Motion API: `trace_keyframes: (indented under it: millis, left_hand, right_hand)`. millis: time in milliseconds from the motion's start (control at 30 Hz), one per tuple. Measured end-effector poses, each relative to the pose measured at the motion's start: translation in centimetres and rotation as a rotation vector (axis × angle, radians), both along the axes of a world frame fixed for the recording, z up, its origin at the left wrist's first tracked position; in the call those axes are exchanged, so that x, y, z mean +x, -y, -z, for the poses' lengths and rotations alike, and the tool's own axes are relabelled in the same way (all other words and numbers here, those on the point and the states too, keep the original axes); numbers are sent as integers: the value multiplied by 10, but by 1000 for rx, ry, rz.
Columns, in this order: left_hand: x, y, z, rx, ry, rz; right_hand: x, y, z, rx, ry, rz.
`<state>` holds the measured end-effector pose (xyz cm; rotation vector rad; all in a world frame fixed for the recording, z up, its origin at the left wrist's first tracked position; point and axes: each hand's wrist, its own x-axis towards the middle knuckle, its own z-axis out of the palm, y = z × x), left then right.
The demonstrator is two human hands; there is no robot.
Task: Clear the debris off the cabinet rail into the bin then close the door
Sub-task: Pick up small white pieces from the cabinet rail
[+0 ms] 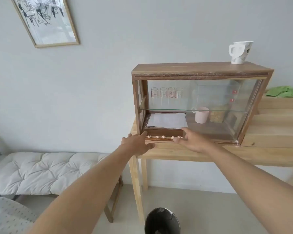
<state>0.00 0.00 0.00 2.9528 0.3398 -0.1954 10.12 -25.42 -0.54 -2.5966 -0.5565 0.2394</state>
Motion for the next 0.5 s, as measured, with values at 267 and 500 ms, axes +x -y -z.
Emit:
trace_keyframes:
  millis: [267, 500]
  left_hand:
    - [70, -31, 51, -65, -35, -141]
    - [118, -45, 98, -80, 37, -245]
  right_hand:
    - [55, -71, 43, 12, -140, -101]
    - [90, -133, 85, 66, -160, -134]
